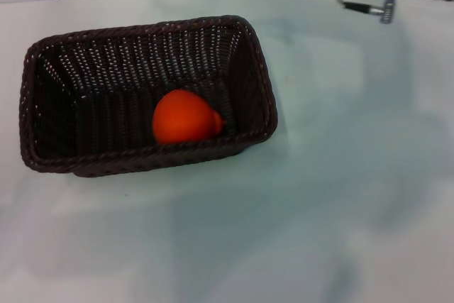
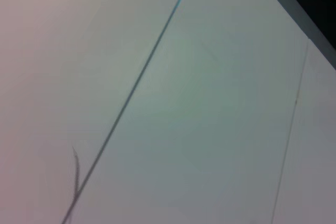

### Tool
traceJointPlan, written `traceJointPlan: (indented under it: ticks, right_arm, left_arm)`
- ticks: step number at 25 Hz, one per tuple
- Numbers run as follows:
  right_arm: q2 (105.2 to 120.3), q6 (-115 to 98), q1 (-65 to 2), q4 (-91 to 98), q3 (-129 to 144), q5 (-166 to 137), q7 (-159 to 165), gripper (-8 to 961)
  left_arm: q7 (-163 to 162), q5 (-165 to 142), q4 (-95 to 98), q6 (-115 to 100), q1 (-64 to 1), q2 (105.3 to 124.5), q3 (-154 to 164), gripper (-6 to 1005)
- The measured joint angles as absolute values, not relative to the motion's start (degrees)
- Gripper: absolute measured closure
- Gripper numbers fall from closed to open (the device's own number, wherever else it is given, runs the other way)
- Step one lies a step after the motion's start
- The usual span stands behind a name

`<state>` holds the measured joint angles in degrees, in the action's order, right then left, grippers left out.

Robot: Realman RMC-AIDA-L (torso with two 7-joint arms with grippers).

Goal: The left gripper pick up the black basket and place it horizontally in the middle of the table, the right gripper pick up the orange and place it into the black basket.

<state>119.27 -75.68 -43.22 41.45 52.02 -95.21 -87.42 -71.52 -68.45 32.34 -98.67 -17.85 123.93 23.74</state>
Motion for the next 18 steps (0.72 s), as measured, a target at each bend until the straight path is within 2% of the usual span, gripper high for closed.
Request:
traceJointPlan:
  ticks: [2,9,15,18]
  right_arm:
    - [119.43,-74.3,-40.7,40.5,50.0,-90.3,-91.5,203]
    - [119.86,-72.6,-33.5,25.7,48.2,-59.9,-124.4,213]
    - [119.88,-78.9,-31.4,12.3,47.0,-37.8,-146.9,213]
    - [119.88,-79.5,-30.9,11.2,46.5,-34.8,-148.1,213]
  left_arm:
    - [-71.1,-68.6,32.3,-98.8,-17.9,123.96,23.9,433]
    - [-66.5,-68.0,30.7,-98.6,-17.6,124.10,23.0,433]
    - [-58.8,-67.4,25.3,-97.9,-17.5,124.10,18.3,433]
    - [-55.8,-67.4,24.0,-98.1,-17.5,124.13,16.3,433]
